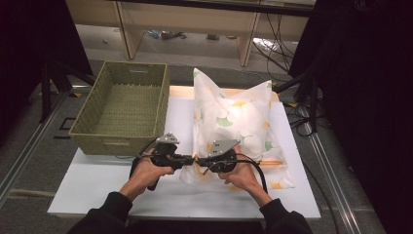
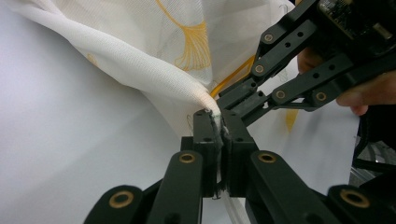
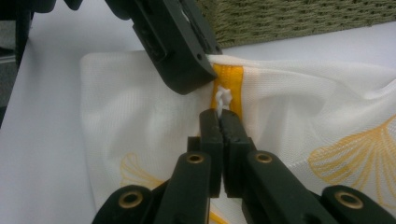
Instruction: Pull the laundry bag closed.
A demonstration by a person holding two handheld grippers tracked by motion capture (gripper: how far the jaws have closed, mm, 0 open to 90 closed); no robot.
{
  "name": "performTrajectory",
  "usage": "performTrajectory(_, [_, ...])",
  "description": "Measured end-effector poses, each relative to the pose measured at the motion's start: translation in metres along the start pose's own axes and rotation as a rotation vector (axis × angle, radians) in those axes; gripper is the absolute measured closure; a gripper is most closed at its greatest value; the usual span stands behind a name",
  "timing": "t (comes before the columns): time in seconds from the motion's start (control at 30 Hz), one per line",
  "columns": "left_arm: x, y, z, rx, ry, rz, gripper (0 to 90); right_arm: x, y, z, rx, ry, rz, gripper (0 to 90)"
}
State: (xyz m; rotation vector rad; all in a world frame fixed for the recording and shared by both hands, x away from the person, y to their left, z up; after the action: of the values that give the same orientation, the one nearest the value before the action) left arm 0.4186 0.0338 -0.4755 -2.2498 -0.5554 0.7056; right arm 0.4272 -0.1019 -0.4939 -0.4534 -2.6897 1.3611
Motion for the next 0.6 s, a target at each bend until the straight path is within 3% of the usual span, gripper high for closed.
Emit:
performTrajectory(0.1, [0.0022, 0.0007, 0.0008, -0.001, 0.004, -0.001, 85.2, 0.0003, -0.0011, 0.0004, 0.007, -0.011, 0.002, 90.0])
performTrajectory(0.2, [0.004, 0.0032, 0.004, 0.012, -0.038, 0.023, 84.0, -0.0004, -0.0001, 0.0007, 0.021, -0.04, 0.016, 90.0])
performTrajectory(0.33, [0.0033, 0.0037, 0.0048, 0.022, -0.045, 0.023, 85.2, 0.0016, 0.0021, 0.0018, 0.032, -0.032, 0.014, 90.0])
performTrajectory(0.47, [-0.0006, 0.0016, 0.0025, 0.02, -0.006, -0.026, 86.4, 0.0015, 0.0015, 0.002, 0.039, -0.034, 0.014, 90.0])
performTrajectory(0.6, [-0.0048, 0.0008, 0.0007, 0.021, 0.025, -0.039, 86.4, 0.0018, 0.001, 0.0018, 0.03, -0.027, 0.008, 90.0])
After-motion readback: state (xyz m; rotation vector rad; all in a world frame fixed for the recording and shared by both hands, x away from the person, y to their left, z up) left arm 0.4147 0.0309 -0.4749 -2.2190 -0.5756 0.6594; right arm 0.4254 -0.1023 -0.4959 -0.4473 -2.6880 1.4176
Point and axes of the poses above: each handheld gripper's, and its own axes: y roughly forward along the jaws, z roughly out of its underside, x roughly to its left, the point moved 6 cm from there along y, roughly forward along the jaws, and after that the axes turned 15 degrees about x, right-handed, at the moved point
